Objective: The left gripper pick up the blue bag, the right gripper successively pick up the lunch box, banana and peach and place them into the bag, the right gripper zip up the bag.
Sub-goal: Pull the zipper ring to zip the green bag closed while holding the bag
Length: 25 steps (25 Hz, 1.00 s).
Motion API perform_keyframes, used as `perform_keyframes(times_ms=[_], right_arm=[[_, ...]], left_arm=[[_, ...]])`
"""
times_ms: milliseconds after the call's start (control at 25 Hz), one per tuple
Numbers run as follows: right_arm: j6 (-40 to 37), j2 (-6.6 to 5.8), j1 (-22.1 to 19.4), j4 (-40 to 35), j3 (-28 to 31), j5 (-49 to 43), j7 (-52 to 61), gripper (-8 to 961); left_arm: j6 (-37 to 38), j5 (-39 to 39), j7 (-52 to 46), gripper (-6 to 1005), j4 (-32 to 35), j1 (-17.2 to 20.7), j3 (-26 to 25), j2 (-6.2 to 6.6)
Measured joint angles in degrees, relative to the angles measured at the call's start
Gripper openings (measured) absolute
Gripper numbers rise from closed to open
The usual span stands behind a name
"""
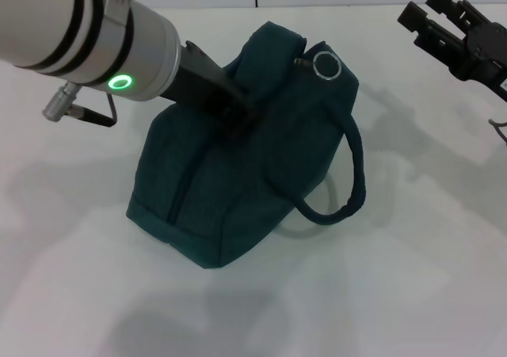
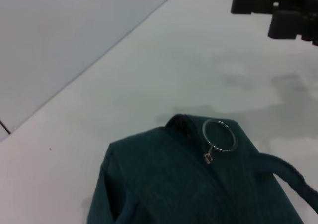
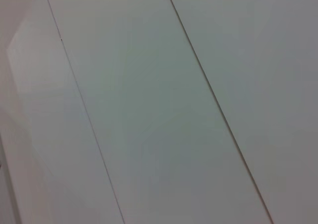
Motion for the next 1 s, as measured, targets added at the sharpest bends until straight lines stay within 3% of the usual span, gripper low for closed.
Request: perform_keyframes(times_ms=[520, 800, 1000], right_arm=[[0.54, -0.13, 0.79, 0.00, -0.28, 0.00, 1.22, 807], [1.23, -0.94, 3.05, 0.00, -0.34, -5.22, 4.51, 806], [1.49, -0.48, 4.74, -0.60, -0.30, -12.06, 4.58, 806]], left_arm=[[-1.74, -0.16, 3.05, 125, -0.01, 1.49, 0.18, 0.00], [-2.85, -0.51, 4.49, 107, 0.86, 2.80, -0.17, 0.01], [-3.28, -0.63, 4.55, 87, 1.08, 2.91, -0.25, 0.00]])
